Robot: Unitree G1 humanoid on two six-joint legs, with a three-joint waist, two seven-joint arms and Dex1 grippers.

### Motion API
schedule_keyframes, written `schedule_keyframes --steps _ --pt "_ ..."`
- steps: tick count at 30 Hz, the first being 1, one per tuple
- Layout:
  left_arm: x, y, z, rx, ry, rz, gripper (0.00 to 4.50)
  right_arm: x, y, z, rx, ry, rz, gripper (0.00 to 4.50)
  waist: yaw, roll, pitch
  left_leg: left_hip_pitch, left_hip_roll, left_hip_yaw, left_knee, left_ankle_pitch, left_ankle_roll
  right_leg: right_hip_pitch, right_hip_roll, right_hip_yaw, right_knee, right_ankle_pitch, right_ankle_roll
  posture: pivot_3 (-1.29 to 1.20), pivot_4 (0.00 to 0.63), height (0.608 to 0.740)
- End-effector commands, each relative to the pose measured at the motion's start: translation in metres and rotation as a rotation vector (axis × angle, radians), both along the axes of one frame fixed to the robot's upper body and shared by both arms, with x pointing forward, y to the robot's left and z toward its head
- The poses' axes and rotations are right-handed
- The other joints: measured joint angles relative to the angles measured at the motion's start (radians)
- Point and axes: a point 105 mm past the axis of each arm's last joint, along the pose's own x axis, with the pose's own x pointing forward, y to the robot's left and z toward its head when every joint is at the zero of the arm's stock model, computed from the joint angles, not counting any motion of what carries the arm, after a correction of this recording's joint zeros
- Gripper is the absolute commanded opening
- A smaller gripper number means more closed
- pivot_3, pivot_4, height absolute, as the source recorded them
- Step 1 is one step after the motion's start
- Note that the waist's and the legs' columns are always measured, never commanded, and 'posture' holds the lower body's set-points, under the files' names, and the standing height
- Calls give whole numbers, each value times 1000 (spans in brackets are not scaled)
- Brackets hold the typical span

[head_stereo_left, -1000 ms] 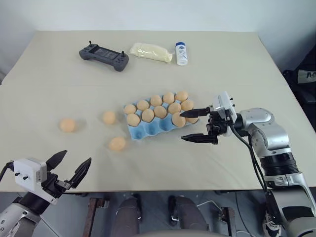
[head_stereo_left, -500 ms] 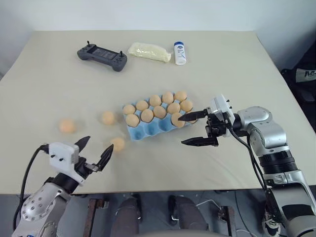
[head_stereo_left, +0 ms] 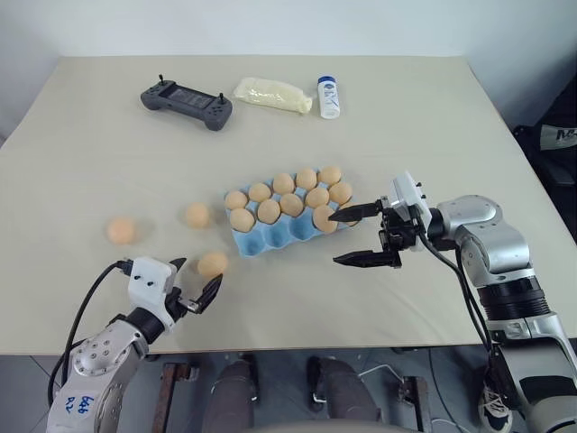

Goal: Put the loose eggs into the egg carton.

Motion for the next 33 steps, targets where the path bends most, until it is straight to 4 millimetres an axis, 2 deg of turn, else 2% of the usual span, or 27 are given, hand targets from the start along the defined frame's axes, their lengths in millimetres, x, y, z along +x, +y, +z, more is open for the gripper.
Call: schedule_keyframes --steps 1,5,8,14,16,20,24,27,30,33 --pt "5 -7 6 3 -41 -43 4500 -2 -2 13 20 -47 -1 4468 0 0 0 0 0 0 0 0 0 0 0 0 0 1 1 0 150 740" --pt "14 -11 7 6 -41 -74 4500 -2 -1 13 22 -47 -5 4468 0 0 0 0 0 0 0 0 0 0 0 0 0 5 8 0 150 740" --pt "17 -13 8 15 -49 -74 3900 -2 -1 13 23 -49 -9 4500 0 0 0 0 0 0 -1 0 0 0 0 0 0 5 9 0 150 740" --pt "12 -14 14 8 -60 -81 2016 -4 -7 13 36 -47 -17 4500 1 0 0 0 0 1 -1 0 0 -1 0 -1 0 5 10 0 150 740" --pt "12 -10 21 8 -71 -79 1766 -5 -10 11 36 -43 -18 4500 1 0 0 0 0 1 -1 0 0 -1 0 -1 0 5 10 0 150 740" --pt "13 -8 44 1 -120 -101 1692 -5 -12 8 38 -40 -31 4500 1 0 0 0 0 1 -1 0 0 0 0 -1 0 5 9 0 150 740" --pt "18 -19 77 -33 -166 -194 1692 -5 -12 8 47 -47 -46 4500 1 0 0 0 0 1 0 0 0 0 0 -1 0 5 10 0 150 740" --pt "26 -24 92 -31 -182 -234 1692 -5 -12 9 64 -59 -50 4500 3 0 0 0 0 1 0 0 0 0 0 -1 1 6 10 0 150 740" --pt "45 -40 112 -29 -241 -319 1692 -7 -12 8 67 -63 -52 4500 7 0 0 0 -1 1 0 1 1 0 0 -1 1 7 12 0 150 740" --pt "59 -58 116 -40 -242 -412 1692 -6 -13 8 75 -74 -66 4500 7 0 0 0 -1 1 2 1 2 1 1 -2 1 7 13 0 150 740"
